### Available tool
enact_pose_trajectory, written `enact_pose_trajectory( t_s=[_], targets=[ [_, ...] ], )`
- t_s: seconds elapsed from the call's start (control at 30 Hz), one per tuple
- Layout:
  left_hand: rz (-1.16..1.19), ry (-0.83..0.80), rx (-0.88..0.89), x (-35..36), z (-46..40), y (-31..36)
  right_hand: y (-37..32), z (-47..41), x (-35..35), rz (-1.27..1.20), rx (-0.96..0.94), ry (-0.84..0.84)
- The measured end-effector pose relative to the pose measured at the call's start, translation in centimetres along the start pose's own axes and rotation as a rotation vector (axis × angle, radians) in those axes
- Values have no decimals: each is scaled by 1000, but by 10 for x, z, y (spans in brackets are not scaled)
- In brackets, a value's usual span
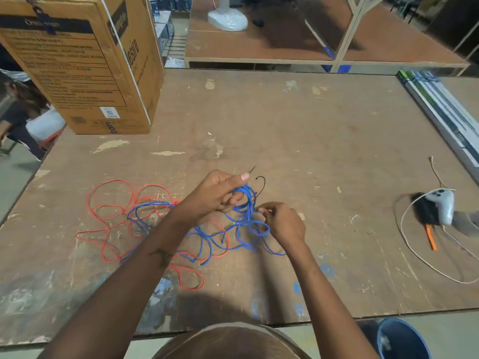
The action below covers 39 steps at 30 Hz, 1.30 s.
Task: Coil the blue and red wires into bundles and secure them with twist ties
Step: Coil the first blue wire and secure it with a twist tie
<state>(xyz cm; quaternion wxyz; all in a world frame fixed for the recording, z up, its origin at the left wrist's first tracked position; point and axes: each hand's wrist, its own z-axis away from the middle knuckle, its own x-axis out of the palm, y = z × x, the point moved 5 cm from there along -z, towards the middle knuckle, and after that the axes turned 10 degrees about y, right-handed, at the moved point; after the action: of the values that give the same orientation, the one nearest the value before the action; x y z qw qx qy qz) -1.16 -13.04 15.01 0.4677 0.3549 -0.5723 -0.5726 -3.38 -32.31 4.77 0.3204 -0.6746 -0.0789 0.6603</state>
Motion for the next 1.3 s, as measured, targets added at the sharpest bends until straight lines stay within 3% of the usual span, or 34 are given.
enact_pose_trajectory(
  t_s=[0.1,0.2,0.27,0.33,0.5,0.6,0.67,0.73,0.83,0.87,0.93,1.0,1.17,1.3],
  targets=[
    [222,190,32,-8,-9,9,10,0,17,92,-11,-226],
    [40,343,27,-21,-26,-1,16,6,28,169,-146,-453],
    [-87,363,-23,-21,-33,-18,4,12,25,118,-313,-456],
    [-145,375,-54,-20,-38,-34,-13,22,12,-108,-380,-386],
    [-269,520,46,-15,-34,-33,-31,49,-11,-348,-299,-376],
    [-358,571,101,-12,-28,-22,-24,53,-10,-703,-14,-441],
    [-434,574,118,-9,-24,-12,-10,49,-2,-858,211,-302],
    [-503,553,130,-4,-19,-3,2,47,1,-818,307,18],
    [-549,512,103,6,-11,0,-3,58,-16,-579,90,529],
    [-558,479,90,10,-9,-2,-15,65,-23,-579,-52,595],
    [-575,407,79,16,-6,-4,-42,70,-31,-681,-266,515],
    [-614,362,88,21,-1,0,-59,66,-27,-759,-333,325],
    [-493,257,37,24,1,23,-55,51,-11,-899,-176,243],
    [-343,264,43,29,3,29,-61,45,-5,-1031,-78,178]
  ],
)
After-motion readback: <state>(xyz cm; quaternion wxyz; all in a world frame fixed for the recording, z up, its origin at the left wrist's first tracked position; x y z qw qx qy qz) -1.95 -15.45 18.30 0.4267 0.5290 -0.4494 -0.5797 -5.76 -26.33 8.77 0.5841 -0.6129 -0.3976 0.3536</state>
